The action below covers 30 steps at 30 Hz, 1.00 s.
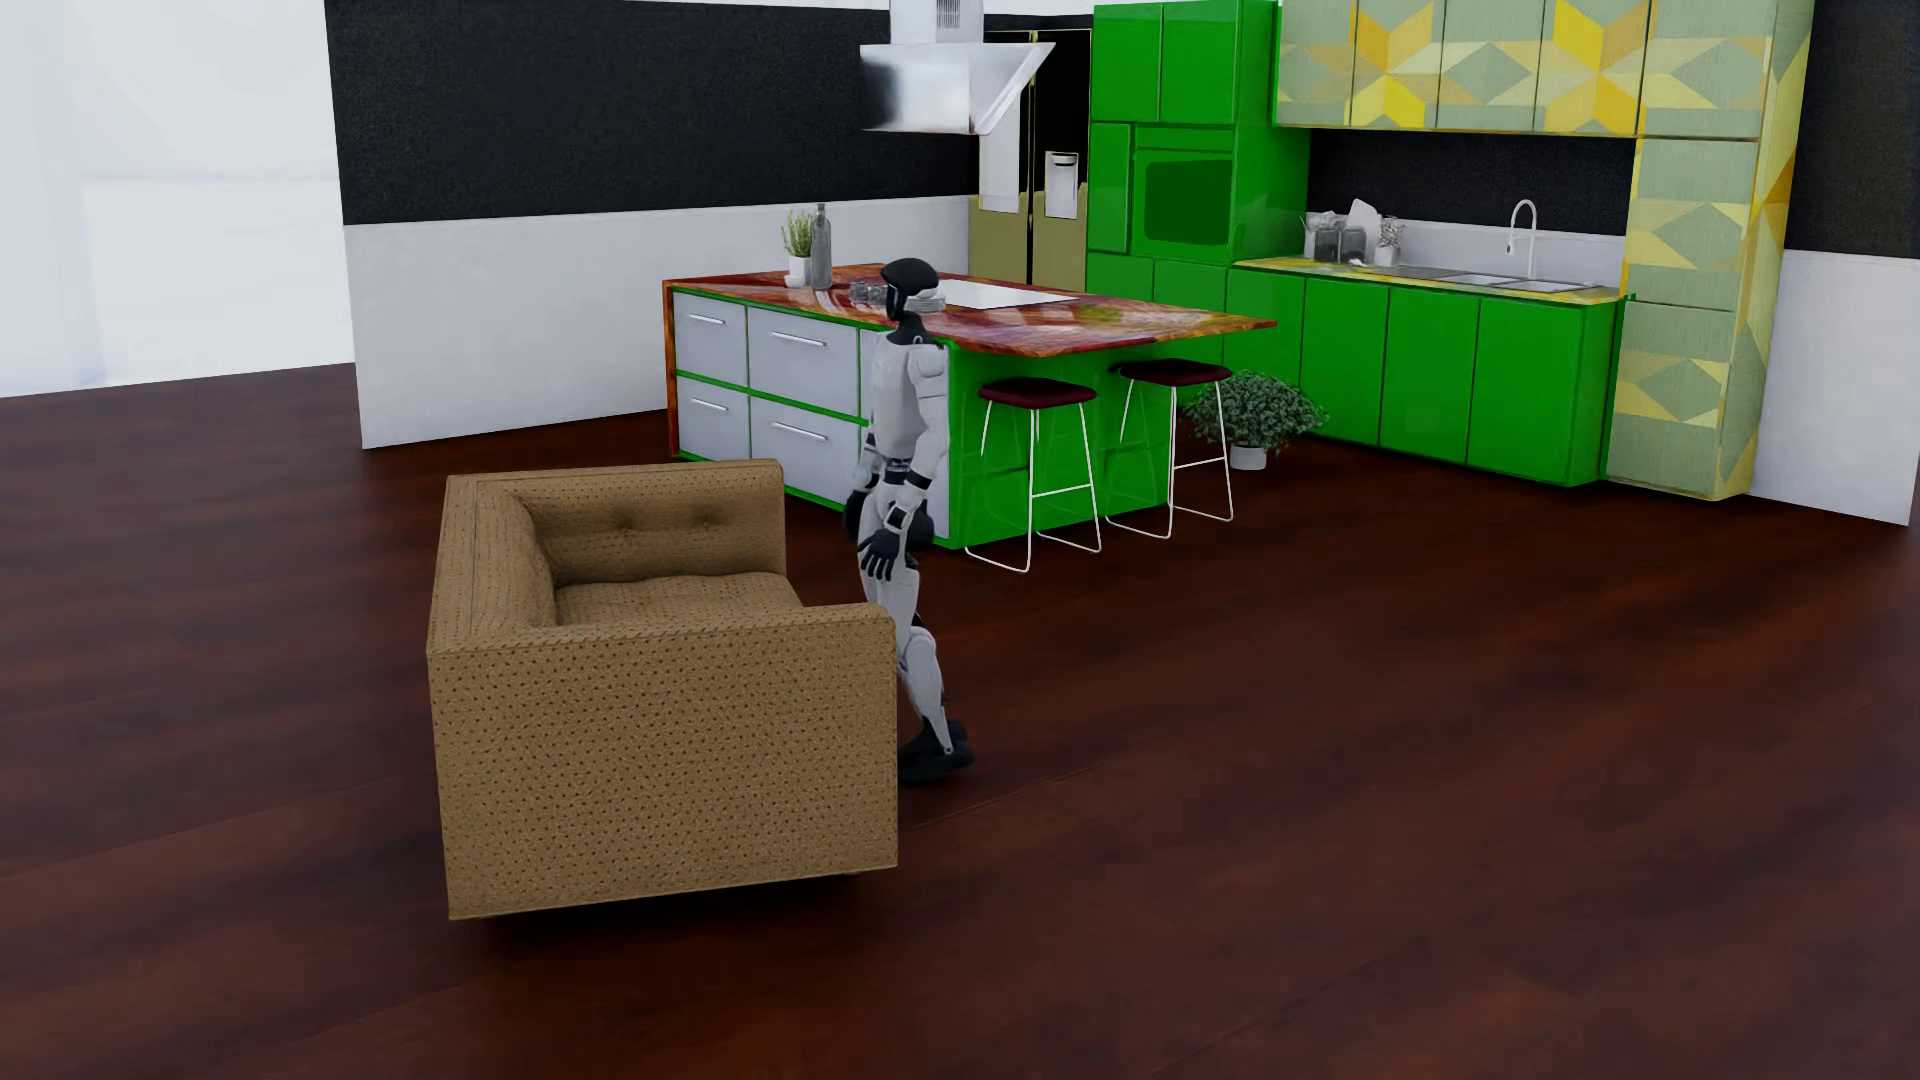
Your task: Stand still
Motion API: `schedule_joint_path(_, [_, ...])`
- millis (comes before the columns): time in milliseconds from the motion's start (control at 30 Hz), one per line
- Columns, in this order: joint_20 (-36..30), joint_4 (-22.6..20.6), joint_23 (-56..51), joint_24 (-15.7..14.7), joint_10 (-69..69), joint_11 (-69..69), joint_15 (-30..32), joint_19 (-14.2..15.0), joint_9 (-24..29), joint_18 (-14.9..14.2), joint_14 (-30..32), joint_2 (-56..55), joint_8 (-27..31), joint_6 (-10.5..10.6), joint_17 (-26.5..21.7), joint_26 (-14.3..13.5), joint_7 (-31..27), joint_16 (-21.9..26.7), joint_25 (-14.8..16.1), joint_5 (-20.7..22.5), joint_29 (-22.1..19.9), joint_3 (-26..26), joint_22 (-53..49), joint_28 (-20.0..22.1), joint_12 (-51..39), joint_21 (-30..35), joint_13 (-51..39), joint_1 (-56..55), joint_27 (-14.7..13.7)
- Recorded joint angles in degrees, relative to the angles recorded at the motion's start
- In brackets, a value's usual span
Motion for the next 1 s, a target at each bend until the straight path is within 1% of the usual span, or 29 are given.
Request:
schedule_joint_path(100, [-0.25,0.23,0.14,0.00,-0.16,0.04,-0.06,0.00,-0.20,0.00,-0.16,-0.09,0.00,-0.06,-0.10,0.00,0.00,0.05,0.00,0.20,0.00,0.12,0.56,0.00,-0.42,0.80,0.12,0.07,0.00])
schedule_joint_path(133, [0.07,0.03,0.16,0.00,-0.33,-0.06,-0.08,0.00,-0.18,0.00,-0.21,0.09,0.00,-0.10,0.07,0.00,0.00,-0.18,0.00,-0.06,0.00,0.24,0.45,0.00,-0.13,0.02,0.21,0.35,0.00])
schedule_joint_path(167, [-0.15,0.11,-0.20,0.00,-0.34,-0.13,-0.10,0.00,-0.15,0.00,-0.26,0.17,0.00,-0.13,-0.12,0.00,0.00,-0.06,0.00,0.08,0.00,0.25,0.65,0.00,-0.35,1.41,0.21,0.39,0.00])
schedule_joint_path(200, [0.13,0.14,-0.05,0.00,-0.26,-0.01,-0.08,0.00,-0.17,0.00,-0.23,-0.07,0.00,-0.13,-0.02,0.00,0.00,-0.01,0.00,0.10,0.00,0.24,0.36,0.00,-0.30,-0.06,0.33,0.17,0.00])
schedule_joint_path(267, [0.41,0.16,-0.02,0.00,-0.22,-0.13,-0.04,0.00,0.06,0.00,-0.30,0.02,0.00,-0.22,0.14,0.00,0.00,0.19,0.00,0.20,0.00,0.30,-0.13,0.00,-0.14,-0.75,0.57,0.12,0.00])
schedule_joint_path(400, [0.11,0.22,-0.22,0.00,-0.45,-0.48,0.04,0.00,0.65,0.00,-0.53,0.90,0.00,-0.39,-0.28,0.00,0.00,0.46,0.00,0.12,0.00,0.34,0.23,0.00,0.13,0.20,0.70,1.05,0.00])
schedule_joint_path(433, [0.76,0.21,0.63,0.00,-0.22,-0.06,-0.03,0.00,0.16,0.00,-0.47,-0.08,0.00,-0.34,-0.04,0.00,0.00,0.34,0.00,0.24,0.00,0.24,0.34,0.00,0.15,-1.12,0.40,0.06,0.00])
schedule_joint_path(467, [0.32,0.19,0.05,0.00,-0.49,-0.51,0.07,0.00,0.60,0.00,-0.57,0.86,0.00,-0.40,-0.39,0.00,0.00,0.54,0.00,0.13,0.00,0.25,0.15,0.00,0.32,-0.19,0.59,1.03,0.00])
schedule_joint_path(500, [0.96,0.14,0.67,0.00,-0.27,-0.06,0.02,0.00,0.23,0.00,-0.44,-0.06,0.00,-0.48,-0.01,0.00,0.00,0.51,0.00,0.16,0.00,0.14,0.07,0.00,0.29,-0.99,0.35,0.13,0.00])
schedule_joint_path(533, [0.39,0.20,0.37,0.00,-0.21,-0.01,-0.02,0.00,0.19,0.00,-0.54,-0.12,0.00,-0.51,-0.31,0.00,0.00,0.67,0.00,0.15,0.00,0.04,0.20,0.00,0.15,0.53,0.17,-0.02,0.00])
schedule_joint_path(700, [0.14,0.32,0.40,0.00,-0.40,-0.40,0.12,0.00,0.26,0.00,-0.75,0.30,0.00,-0.43,-0.29,0.00,0.00,0.68,0.00,0.23,0.00,-0.30,0.09,0.00,0.17,0.50,-0.38,0.42,0.00])
schedule_joint_path(800, [-0.81,0.39,-0.13,0.00,-0.77,-0.53,0.12,0.00,-0.05,0.00,-0.67,0.25,0.00,-0.27,-0.32,0.00,0.00,0.54,0.00,0.32,0.00,-0.23,0.23,0.00,0.16,1.69,-0.71,0.70,0.00])
schedule_joint_path(933, [-0.42,0.58,0.59,0.00,-0.64,-0.67,0.22,0.00,-0.01,0.00,-0.67,0.47,0.00,-0.19,-0.11,0.00,0.00,0.51,0.00,0.60,0.00,-1.13,0.39,0.00,-0.31,1.02,-0.75,0.78,0.00])
schedule_joint_path(1000, [-0.53,0.53,0.48,0.00,-0.61,-0.56,0.17,0.00,-0.02,0.00,-0.75,0.49,0.00,-0.23,-0.33,0.00,0.00,0.41,0.00,0.71,0.00,-1.09,0.32,0.00,-0.56,1.69,-0.59,0.82,0.00])
